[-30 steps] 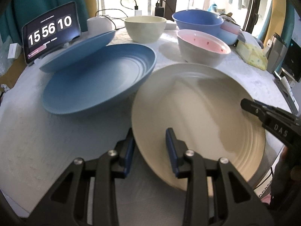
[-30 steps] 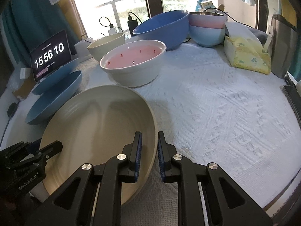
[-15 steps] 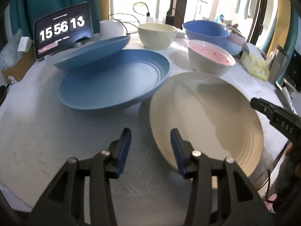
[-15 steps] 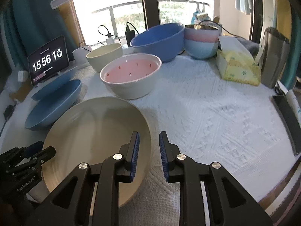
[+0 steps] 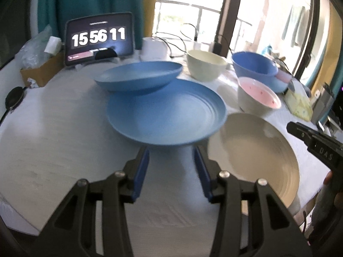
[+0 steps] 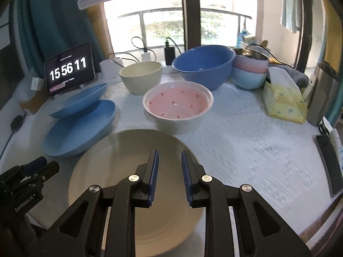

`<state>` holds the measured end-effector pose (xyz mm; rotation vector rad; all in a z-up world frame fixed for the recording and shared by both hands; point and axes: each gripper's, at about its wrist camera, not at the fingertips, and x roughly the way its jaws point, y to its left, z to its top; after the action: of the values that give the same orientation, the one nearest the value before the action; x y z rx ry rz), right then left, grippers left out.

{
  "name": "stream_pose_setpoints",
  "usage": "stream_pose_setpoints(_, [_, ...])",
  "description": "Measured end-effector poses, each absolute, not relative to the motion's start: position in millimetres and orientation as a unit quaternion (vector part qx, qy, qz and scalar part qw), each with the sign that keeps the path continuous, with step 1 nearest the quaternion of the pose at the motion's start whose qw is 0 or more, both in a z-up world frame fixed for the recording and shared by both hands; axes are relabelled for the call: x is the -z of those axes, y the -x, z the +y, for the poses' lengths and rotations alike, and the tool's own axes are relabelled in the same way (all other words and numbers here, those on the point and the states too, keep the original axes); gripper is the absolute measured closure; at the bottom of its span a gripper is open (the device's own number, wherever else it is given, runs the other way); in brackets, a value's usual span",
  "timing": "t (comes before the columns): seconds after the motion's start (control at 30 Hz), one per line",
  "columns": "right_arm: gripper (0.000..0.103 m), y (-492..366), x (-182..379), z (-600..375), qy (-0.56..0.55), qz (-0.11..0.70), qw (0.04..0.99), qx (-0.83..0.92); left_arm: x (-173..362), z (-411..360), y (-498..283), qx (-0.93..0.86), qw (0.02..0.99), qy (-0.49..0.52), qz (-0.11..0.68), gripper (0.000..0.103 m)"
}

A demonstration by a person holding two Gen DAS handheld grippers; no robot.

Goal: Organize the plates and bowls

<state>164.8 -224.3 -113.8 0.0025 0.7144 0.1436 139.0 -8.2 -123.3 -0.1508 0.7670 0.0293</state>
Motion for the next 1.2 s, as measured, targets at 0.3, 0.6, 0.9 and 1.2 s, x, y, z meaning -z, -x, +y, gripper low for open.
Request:
stream_pose_setpoints(0.3, [0.079, -182.6, 102.6, -197.1, 0.018, 0.348, 0.933, -0.091, 117.8, 29.4, -140.7, -0.055, 0.929, 0.095, 0.354, 0.057])
stream_pose_setpoints(0.6, [0.079, -199.7, 100.0, -176.3, 0.025, 0.350, 0.930, -0.106, 118.3, 50.7, -149.4, -0.073, 0.928, 0.112, 0.349, 0.057])
stream_pose_setpoints(0.9, [0.079, -215.6, 103.6, -163.3, 0.024, 0.362, 0.924, -0.120, 122.0, 59.2, -156.9, -0.082, 0.926, 0.118, 0.349, 0.057])
stream_pose_setpoints(1.2, [0.079, -229.6, 108.3, -149.5, 0.027, 0.372, 0.919, -0.131, 127.8, 73.5, -167.2, -0.094, 0.924, 0.125, 0.348, 0.057])
